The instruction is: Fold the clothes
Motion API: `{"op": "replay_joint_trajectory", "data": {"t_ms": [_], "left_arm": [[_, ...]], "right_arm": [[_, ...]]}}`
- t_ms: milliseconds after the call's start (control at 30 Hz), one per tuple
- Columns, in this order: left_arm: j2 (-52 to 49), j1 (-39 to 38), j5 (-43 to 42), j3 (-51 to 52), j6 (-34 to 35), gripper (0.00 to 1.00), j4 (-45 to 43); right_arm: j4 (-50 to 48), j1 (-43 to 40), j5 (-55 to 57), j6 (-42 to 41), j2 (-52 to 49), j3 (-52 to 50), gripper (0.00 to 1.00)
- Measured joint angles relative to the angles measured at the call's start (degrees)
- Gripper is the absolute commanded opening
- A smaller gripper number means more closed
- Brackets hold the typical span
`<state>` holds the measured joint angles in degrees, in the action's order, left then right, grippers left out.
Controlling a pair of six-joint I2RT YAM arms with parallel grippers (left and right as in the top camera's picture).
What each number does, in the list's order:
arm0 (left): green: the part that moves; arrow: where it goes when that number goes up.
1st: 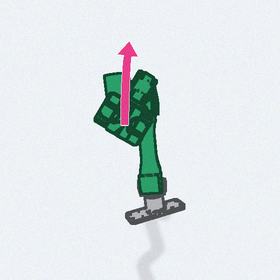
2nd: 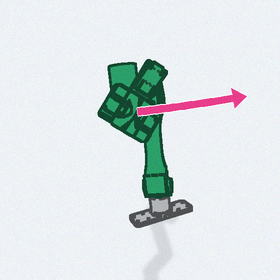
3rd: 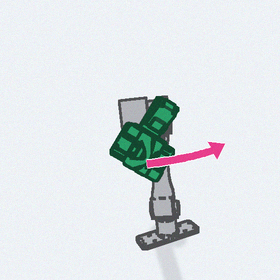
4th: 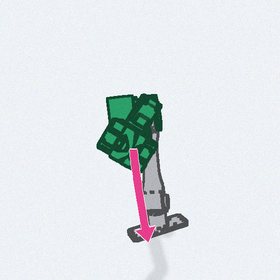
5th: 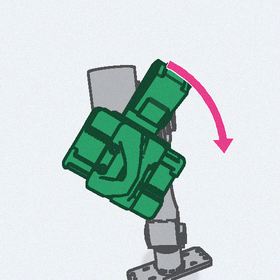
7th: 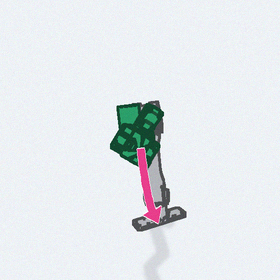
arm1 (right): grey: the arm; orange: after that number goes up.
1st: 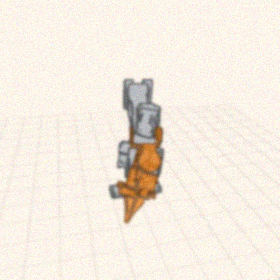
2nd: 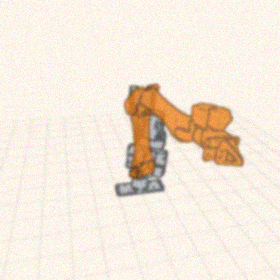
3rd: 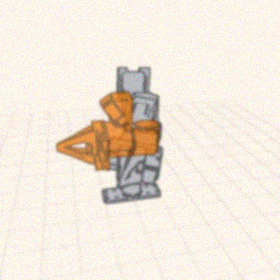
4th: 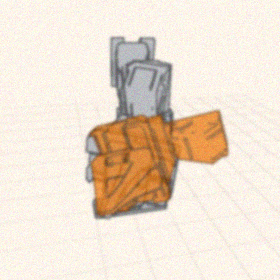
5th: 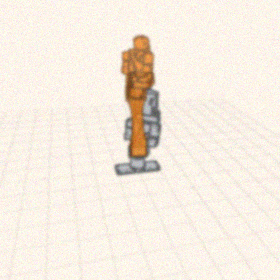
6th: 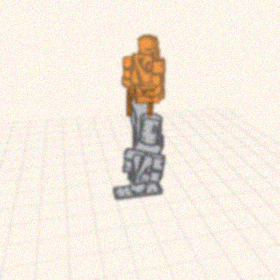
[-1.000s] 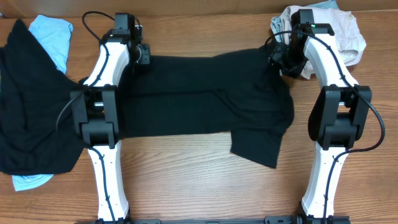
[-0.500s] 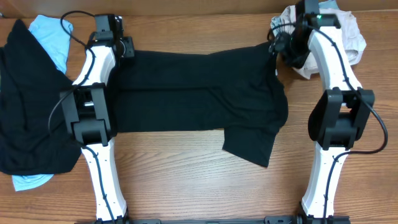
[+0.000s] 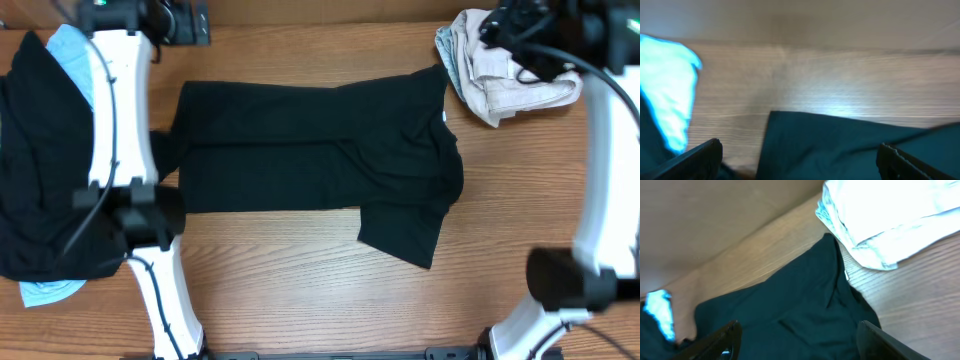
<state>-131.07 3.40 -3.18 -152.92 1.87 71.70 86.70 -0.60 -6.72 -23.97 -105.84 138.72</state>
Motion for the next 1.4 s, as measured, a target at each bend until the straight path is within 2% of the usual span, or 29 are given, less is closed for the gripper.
{"op": "replay_joint_trajectory", "data": {"t_ms": [200,367,400,500,533,600,733,900,1200,1367,1400], "left_arm": [[12.24,0.00,-1.01,-2.27,-0.17,1.00,10.36],[17.73,0.00,-0.85,-2.49,-0.59,1.00,23.74],[18.21,0.00,-0.85,-2.38,-0.59,1.00,24.85],[20.28,0.00,-1.36,0.50,-0.61,1.00,24.94],[21.33,0.00,-1.53,2.32,-0.59,1.00,24.92],[23.74,0.00,-1.73,6.27,-0.57,1.00,24.92],[30.99,0.00,-1.25,17.92,1.16,1.00,24.83],[37.79,0.00,-0.09,35.04,7.04,1.00,17.88],[36.20,2.36,2.40,67.76,20.15,1.00,-9.42],[36.15,3.89,4.13,80.06,25.59,0.90,-20.35],[36.15,4.15,4.50,82.51,26.47,0.85,-23.39]], "right_arm": [[9.31,0.00,1.38,0.00,9.16,0.15,0.77],[10.40,2.16,1.81,-0.04,15.54,-1.84,0.77],[10.36,3.28,1.88,-0.15,16.94,-2.73,0.77],[10.36,6.88,2.56,-0.96,21.62,-6.67,0.86],[10.14,8.00,2.73,-1.53,23.67,-9.18,0.92],[10.32,9.49,2.69,-2.82,27.47,-14.67,0.99],[10.01,11.96,1.29,-3.65,33.75,-27.10,1.00],[3.85,13.44,-1.49,-4.26,36.06,-42.99,1.00],[-7.96,13.51,-6.43,-4.57,31.65,-64.22,1.00],[-13.64,13.51,-7.04,-4.55,30.32,-71.41,0.97],[-14.53,13.49,-7.06,-4.55,29.81,-72.50,0.95]]}}
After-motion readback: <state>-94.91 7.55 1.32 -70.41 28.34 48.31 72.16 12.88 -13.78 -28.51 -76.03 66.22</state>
